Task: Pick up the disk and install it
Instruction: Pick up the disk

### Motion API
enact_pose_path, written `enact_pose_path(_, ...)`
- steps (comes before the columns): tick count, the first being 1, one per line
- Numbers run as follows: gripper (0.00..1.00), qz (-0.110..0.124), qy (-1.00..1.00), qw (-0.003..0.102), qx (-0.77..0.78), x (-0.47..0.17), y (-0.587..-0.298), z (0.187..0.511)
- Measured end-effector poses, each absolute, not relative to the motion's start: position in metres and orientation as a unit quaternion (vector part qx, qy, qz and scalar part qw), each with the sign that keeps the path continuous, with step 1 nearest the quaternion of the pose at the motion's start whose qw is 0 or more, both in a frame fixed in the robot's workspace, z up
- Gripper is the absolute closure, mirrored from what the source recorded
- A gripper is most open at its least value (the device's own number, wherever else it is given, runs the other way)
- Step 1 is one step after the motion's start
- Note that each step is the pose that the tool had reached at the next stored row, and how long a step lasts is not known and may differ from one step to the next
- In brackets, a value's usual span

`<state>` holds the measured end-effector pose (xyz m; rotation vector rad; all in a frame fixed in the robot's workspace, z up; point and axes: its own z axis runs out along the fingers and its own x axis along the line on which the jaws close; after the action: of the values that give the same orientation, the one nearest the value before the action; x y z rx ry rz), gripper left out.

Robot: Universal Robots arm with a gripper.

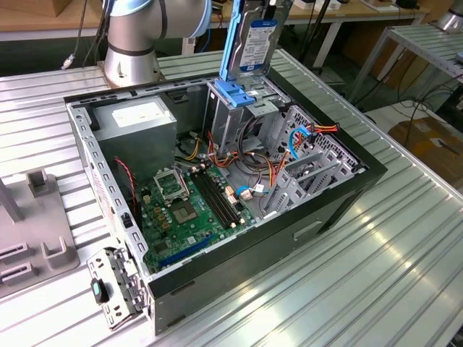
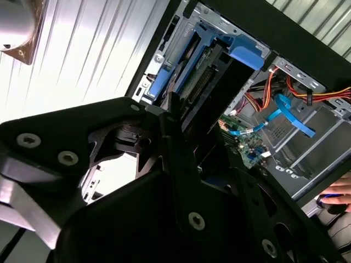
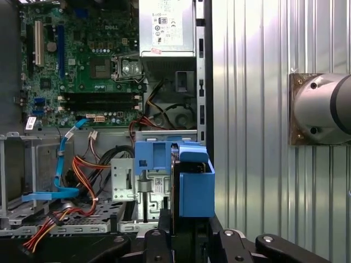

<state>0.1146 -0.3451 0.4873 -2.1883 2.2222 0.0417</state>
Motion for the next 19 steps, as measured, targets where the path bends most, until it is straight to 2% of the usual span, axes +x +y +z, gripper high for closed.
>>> enact_pose_path(19,0.65,0.014,0.712,0.011,-0.702,0.118,-0.381,0.487)
